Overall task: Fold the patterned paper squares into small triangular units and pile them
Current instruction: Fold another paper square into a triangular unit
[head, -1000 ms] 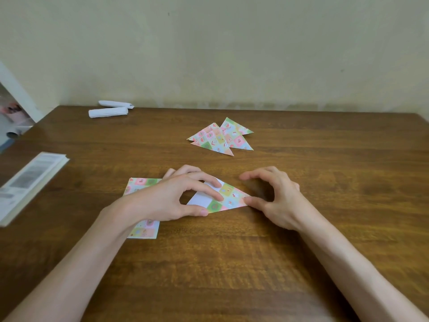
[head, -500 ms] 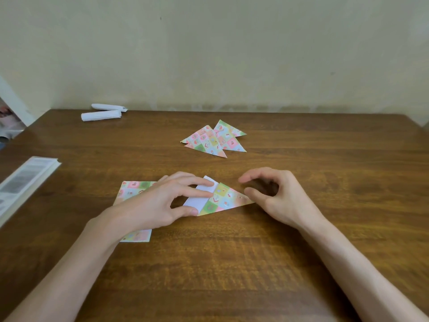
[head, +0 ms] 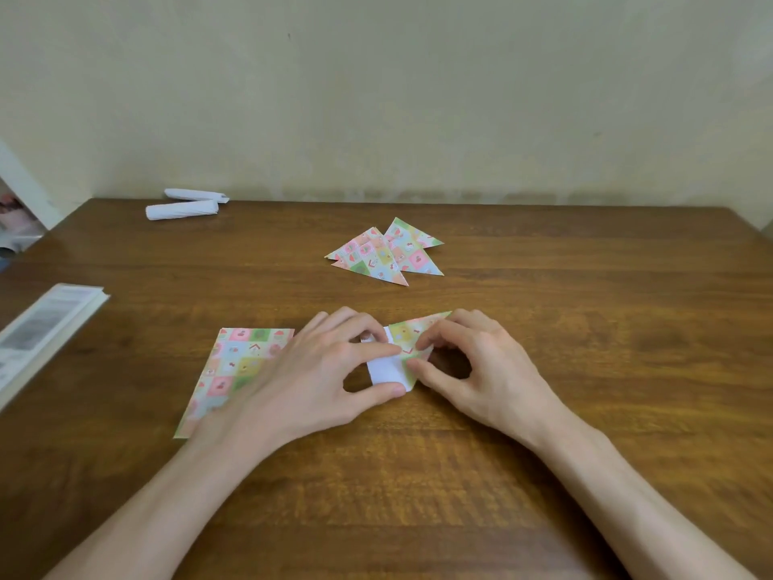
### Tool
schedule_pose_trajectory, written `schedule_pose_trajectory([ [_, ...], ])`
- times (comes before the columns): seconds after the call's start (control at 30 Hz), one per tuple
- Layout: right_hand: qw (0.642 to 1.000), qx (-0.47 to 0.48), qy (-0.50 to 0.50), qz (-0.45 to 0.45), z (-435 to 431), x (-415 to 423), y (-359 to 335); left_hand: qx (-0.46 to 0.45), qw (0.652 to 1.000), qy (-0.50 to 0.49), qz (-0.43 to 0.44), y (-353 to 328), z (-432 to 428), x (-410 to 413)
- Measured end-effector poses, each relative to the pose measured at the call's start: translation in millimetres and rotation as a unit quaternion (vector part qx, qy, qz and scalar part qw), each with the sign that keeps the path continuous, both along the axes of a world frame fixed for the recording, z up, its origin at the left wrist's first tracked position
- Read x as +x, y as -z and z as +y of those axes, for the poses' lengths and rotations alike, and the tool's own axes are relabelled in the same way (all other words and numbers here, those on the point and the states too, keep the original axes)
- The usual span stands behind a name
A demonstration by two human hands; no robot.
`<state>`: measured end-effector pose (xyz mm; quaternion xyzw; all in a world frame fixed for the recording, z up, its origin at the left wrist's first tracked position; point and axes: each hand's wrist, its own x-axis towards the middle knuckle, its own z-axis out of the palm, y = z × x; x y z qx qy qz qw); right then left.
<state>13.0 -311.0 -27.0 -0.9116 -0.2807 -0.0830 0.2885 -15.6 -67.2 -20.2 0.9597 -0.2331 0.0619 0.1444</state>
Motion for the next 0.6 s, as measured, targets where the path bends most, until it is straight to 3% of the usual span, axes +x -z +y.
schedule_pose_trajectory([
  [0.27,1.0,-0.01,-0.005,0.015,-4.7,7.2,2.3,-0.058,0.997,0.05,0.016,-3.2,15.0,6.1],
  [0.6,0.999,-0.018,-0.023,0.026,-6.8,6.7,0.5,-0.052,0.992,0.095,-0.071,-1.4,0.8,1.5],
])
